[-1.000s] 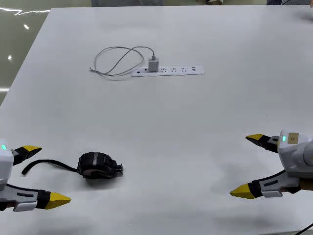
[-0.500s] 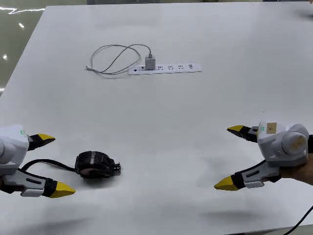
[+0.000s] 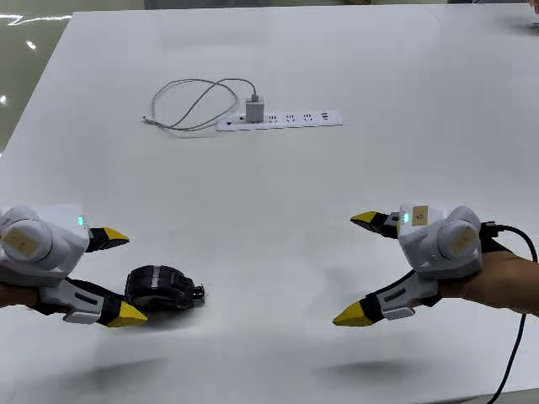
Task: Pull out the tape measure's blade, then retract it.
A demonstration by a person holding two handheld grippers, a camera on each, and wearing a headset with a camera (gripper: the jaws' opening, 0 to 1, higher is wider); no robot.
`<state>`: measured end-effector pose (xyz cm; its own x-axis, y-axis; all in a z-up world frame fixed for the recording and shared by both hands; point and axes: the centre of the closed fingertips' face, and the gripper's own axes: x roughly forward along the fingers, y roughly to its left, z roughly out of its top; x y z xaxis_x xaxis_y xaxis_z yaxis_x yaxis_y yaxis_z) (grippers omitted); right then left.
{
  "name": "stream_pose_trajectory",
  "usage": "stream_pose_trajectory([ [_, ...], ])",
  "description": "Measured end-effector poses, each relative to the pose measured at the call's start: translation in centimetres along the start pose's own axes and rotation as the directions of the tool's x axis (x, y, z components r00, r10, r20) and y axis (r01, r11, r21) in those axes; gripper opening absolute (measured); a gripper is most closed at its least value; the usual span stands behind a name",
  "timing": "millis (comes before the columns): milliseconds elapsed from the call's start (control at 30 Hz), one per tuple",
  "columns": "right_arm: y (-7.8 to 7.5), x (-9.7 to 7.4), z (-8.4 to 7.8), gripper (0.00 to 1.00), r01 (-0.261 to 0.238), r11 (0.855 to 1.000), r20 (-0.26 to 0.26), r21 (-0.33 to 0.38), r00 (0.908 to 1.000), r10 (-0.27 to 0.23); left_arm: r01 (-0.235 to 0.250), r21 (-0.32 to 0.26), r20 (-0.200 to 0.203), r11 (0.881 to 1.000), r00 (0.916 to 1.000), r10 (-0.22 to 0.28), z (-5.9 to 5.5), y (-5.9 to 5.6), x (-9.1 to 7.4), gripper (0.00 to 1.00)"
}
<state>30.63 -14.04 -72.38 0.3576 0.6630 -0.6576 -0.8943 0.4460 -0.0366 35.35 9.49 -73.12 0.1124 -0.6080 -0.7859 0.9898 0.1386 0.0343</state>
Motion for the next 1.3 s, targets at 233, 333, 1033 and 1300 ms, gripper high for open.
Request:
stream_pose_trajectory([
  [233,0.2,1.4,1.9,0.97,-0.018,1.000,0.034,0.007,0.9993,0.018,0.040,0.036,-0.035,0.999,0.9986,-0.039,0.4,-0.4,1.1,0.62],
  [333,0.4,1.9,2.9,0.96,-0.020,1.000,0.044,-0.003,0.9988,0.020,0.057,0.049,-0.066,0.997,0.9964,-0.054,0.2,-0.5,1.6,0.53],
  [1033,1.5,5.2,5.1,0.94,-0.084,0.994,0.039,-0.063,0.9955,0.086,0.087,0.099,-0.137,0.991,0.9879,-0.073,-0.2,-0.7,3.2,0.35],
  [1300,1.4,5.9,5.5,0.93,-0.095,0.994,0.044,-0.063,0.9943,0.098,0.069,0.150,-0.150,0.986,0.9876,-0.046,-0.4,-0.6,3.5,0.29],
])
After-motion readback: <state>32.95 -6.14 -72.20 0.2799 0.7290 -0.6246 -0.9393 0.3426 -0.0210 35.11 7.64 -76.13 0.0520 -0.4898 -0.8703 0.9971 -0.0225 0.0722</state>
